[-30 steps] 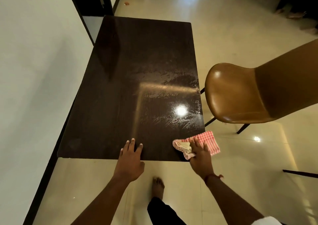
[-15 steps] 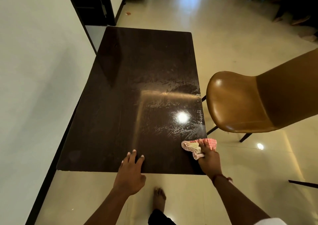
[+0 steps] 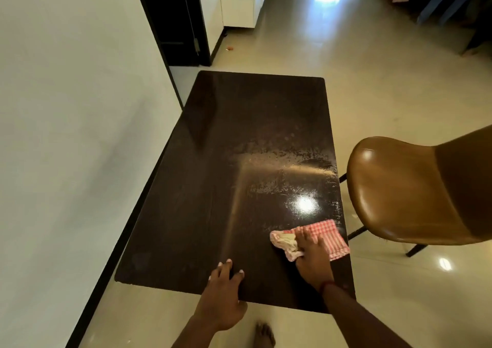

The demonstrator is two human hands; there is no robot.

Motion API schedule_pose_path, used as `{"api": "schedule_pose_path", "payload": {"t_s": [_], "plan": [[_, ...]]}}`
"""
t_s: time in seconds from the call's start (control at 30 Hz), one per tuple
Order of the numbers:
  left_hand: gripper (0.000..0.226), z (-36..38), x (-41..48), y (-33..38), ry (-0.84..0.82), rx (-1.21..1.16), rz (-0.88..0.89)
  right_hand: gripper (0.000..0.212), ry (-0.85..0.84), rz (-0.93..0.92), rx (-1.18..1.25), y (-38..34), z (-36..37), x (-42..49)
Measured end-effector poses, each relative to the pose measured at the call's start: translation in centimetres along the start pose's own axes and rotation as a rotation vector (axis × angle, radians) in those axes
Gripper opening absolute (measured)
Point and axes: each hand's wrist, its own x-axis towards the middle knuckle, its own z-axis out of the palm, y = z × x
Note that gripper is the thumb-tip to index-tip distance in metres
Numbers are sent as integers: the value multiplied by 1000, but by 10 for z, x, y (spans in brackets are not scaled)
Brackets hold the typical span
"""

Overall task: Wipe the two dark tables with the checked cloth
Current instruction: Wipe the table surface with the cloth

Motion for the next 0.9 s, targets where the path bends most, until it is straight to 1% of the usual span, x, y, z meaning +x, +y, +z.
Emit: {"api": "schedule_pose_path", "payload": {"t_s": [0.1,0.17,0.2,0.27,0.33,0.4,0.47,0.53,0.63,0.73,0.83,0.9], "plan": [[72,-6,-2,0,7,-13,18,72,-156,-222,-36,-49,27,-11],[69,-9,-5,-2,20,-38,41,84,-228,-350,-99,-62,41,-14],[68,-9,-5,-4,21,-36,49,87,-249,-376,-118,-59,44,-11],[71,-6,-6,-8,10,-24,51,83,-256,-402,-145,-43,39,-3],[75,-2,-5,-9,-9,-26,33,74,-226,-362,-136,-17,29,8],[77,0,-5,-9,-23,-34,22,67,-163,-245,-59,7,16,16],[77,2,-5,-11,-14,-42,23,60,-61,-121,28,26,0,15],[77,5,-6,-13,-10,-49,26,60,36,-17,51,37,-12,5],[77,5,-8,-13,-6,-49,16,72,101,124,66,39,-8,-14],[77,4,-10,-11,17,-40,20,73,126,165,-6,35,13,-31],[77,3,-12,-12,24,-38,25,63,124,108,-52,34,32,-48],[74,3,-14,-13,42,-42,30,61,117,73,-70,36,40,-56]]}}
